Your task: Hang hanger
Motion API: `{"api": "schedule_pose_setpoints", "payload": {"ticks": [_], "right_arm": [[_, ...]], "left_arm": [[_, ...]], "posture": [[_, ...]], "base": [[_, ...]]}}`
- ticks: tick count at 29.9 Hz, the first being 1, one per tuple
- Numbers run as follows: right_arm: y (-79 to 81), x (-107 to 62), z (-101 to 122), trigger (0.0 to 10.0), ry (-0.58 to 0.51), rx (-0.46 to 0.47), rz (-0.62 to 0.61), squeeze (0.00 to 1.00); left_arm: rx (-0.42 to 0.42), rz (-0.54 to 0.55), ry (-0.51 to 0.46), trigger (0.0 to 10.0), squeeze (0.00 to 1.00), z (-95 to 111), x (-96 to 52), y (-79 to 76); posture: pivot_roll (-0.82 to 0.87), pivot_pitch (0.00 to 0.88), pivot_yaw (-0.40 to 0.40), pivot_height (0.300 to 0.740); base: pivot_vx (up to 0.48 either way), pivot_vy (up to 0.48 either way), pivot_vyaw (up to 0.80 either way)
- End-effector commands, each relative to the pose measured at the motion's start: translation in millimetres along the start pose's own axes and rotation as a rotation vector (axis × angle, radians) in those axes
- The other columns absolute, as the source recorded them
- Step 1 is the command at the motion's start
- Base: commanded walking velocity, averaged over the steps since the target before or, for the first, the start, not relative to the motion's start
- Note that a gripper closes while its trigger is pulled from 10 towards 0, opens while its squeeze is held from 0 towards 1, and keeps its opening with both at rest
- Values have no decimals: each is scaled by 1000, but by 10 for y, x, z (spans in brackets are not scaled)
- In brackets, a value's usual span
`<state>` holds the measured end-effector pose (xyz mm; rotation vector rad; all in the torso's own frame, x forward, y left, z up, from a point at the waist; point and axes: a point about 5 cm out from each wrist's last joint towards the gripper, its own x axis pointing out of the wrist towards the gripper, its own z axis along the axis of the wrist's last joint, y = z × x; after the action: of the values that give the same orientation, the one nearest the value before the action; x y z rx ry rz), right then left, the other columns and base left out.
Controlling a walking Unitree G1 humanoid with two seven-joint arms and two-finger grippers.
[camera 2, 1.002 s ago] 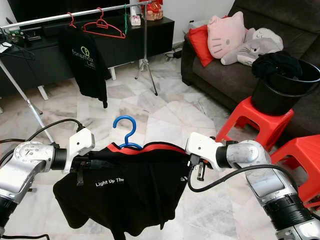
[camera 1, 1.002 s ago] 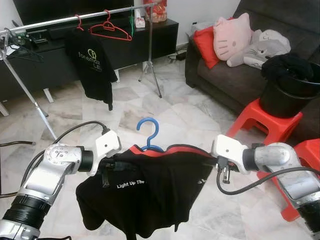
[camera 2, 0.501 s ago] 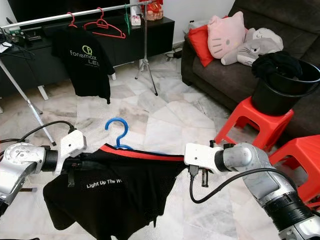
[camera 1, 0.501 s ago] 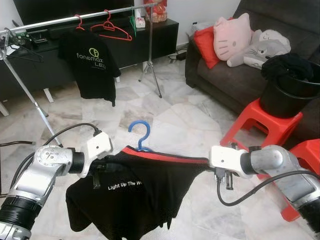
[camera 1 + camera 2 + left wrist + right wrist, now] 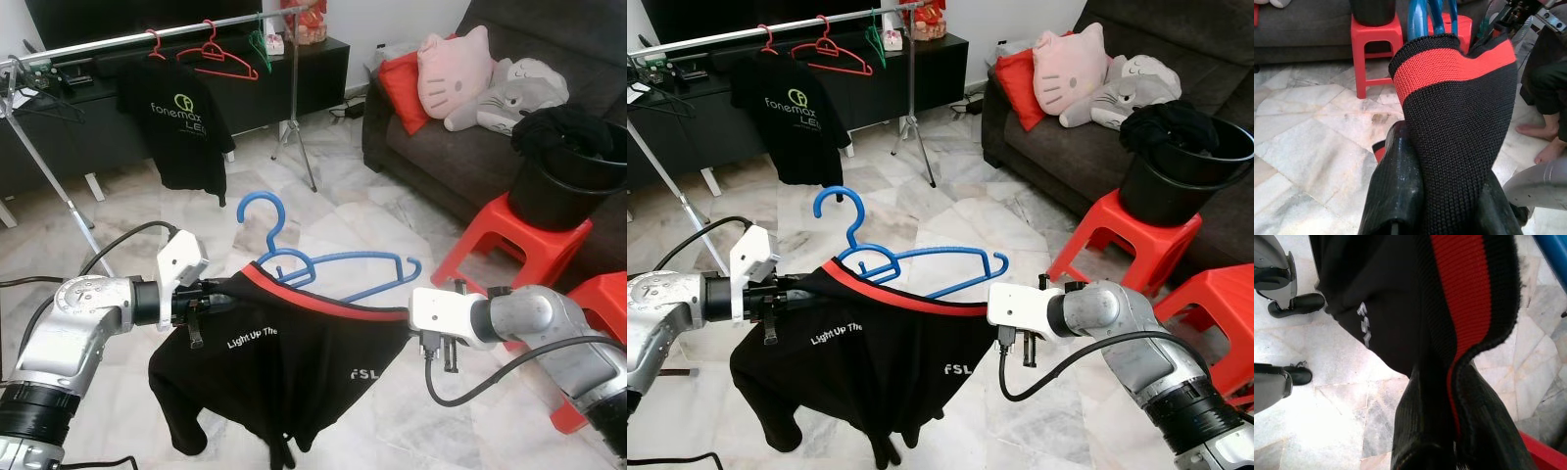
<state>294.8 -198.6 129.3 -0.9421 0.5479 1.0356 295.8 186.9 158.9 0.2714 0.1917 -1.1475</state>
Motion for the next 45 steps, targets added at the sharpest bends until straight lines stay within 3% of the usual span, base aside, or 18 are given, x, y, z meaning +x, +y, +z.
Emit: {"api": "schedule_pose_setpoints", "payload": {"ticks": [1,3,4,5,14,17,23,28,29,37,41,45], "right_arm": [[5,-50,-90,10000,16,54,1,0],[16,-63,-68,10000,1,54,15,757],[27,-68,-72,10000,8,53,27,969],[72,-77,-91,10000,27,43,68,1000],[77,-76,-39,10000,1,33,61,1000],[-49,-124,103,10000,-103,47,-8,1000],[-72,-189,355,10000,-267,35,21,1000],[-73,-183,468,10000,-349,43,28,1000],[-63,-156,467,10000,-357,51,39,0],[22,18,452,10000,-380,90,100,0],[-79,41,442,10000,-377,98,22,0],[-100,53,453,10000,-411,116,19,0]], "left_arm": [[29,29,24,0,0,-5,5,16],[40,29,59,0,0,-50,39,1],[45,32,71,0,0,-71,60,-2],[48,36,76,0,0,-90,90,-7],[59,68,66,0,0,-92,148,13],[63,8,111,0,0,-135,163,-52],[115,-30,214,0,0,-231,224,-93],[122,-53,202,0,0,-208,270,-122],[124,-62,197,0,0,-189,285,-130],[140,-121,143,0,0,-54,371,-195],[134,-154,122,0,0,-21,383,-243],[129,-169,118,0,0,-12,383,-267]], "posture": [[-50,0,-49,740],[-58,0,-49,740],[-58,0,-49,740],[-58,0,-49,740],[-58,0,-49,740],[-58,0,-49,740],[-58,0,-49,740],[-66,0,-49,740],[-66,0,-49,740],[-58,0,-56,740],[-56,0,-57,740],[-58,0,-58,740]], "base": [[0,0,0],[0,0,0],[0,0,0],[0,0,0],[0,0,0],[0,0,0],[0,0,0],[0,0,0],[0,0,0],[0,0,0],[0,0,0],[0,0,0]]}}
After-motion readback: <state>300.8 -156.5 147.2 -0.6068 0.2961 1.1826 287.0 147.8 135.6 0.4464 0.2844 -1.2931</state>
